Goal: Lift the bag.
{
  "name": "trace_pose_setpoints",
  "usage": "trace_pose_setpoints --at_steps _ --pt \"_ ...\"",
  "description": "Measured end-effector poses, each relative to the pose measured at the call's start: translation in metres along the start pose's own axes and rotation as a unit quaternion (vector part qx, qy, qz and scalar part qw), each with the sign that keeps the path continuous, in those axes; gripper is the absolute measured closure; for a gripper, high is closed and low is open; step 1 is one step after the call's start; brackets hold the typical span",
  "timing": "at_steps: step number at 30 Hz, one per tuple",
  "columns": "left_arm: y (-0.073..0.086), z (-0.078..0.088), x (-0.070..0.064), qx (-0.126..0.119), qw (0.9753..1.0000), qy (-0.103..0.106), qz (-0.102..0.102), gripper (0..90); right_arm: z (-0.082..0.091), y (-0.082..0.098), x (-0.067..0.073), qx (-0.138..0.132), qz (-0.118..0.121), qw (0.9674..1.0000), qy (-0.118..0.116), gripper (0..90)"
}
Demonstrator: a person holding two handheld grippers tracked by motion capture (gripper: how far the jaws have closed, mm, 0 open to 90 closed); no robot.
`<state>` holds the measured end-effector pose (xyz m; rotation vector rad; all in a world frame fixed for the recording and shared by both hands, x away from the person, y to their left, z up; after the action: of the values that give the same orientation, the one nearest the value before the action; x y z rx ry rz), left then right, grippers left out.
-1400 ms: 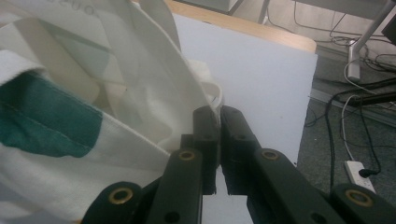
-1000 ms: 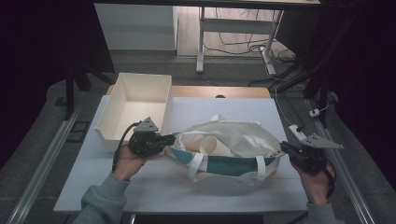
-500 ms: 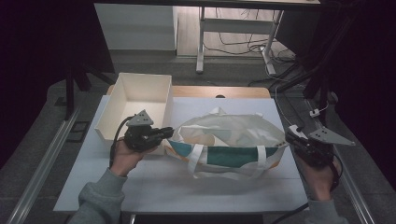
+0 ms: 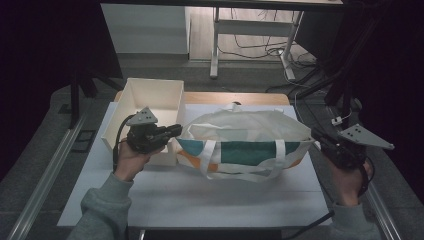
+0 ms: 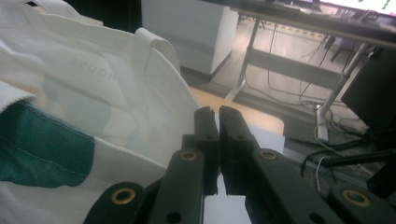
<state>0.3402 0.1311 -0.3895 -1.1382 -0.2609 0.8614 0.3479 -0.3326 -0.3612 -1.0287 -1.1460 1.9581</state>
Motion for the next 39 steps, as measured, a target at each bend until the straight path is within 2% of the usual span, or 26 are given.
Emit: trace_pose_setpoints --at_steps 9,12,17,20,26,32,39 --pt "-0.025 0.018 0.002 -0.040 0.9992 -0.007 -0.003 85.8 0.012 -0.041 -0.005 -0.048 0.019 0.9985 0.019 87.0" --pt "-0.028 0.017 0.005 -0.041 0.9991 -0.010 -0.001 85.8 0.012 -0.049 -0.006 -0.055 0.020 0.9980 0.023 87.1" --pt "-0.023 0.001 0.017 -0.018 0.9995 -0.026 0.009 85.9 -0.005 -0.040 -0.006 -0.028 0.012 0.9994 0.016 87.0" --pt "-0.022 -0.005 0.024 -0.014 0.9994 -0.020 0.023 85.9 -0.019 -0.032 -0.007 -0.011 0.012 0.9997 0.019 87.1" --pt "-0.022 -0.021 0.034 0.006 0.9991 -0.030 0.030 86.0 -0.044 -0.019 -0.014 0.022 0.004 0.9995 0.021 87.1" --pt "-0.019 -0.038 0.043 0.034 0.9981 -0.039 0.033 86.2 -0.069 0.001 -0.016 0.065 0.008 0.9976 0.021 87.1" --pt "-0.013 -0.053 0.050 0.067 0.9963 -0.042 0.033 86.5 -0.095 0.030 -0.018 0.107 -0.010 0.9942 0.008 87.1"
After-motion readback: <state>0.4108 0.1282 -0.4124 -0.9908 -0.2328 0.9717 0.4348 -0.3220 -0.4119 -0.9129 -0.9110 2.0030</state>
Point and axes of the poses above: each handheld gripper's, and its own axes: z roughly backward along the jaws, y roughly out of its underside, x roughly to its left, the point moved 4 cm from there along -z, roughly forward along the jaws, and after that the axes turned 8 degrees about z, right-handed, at the moved point
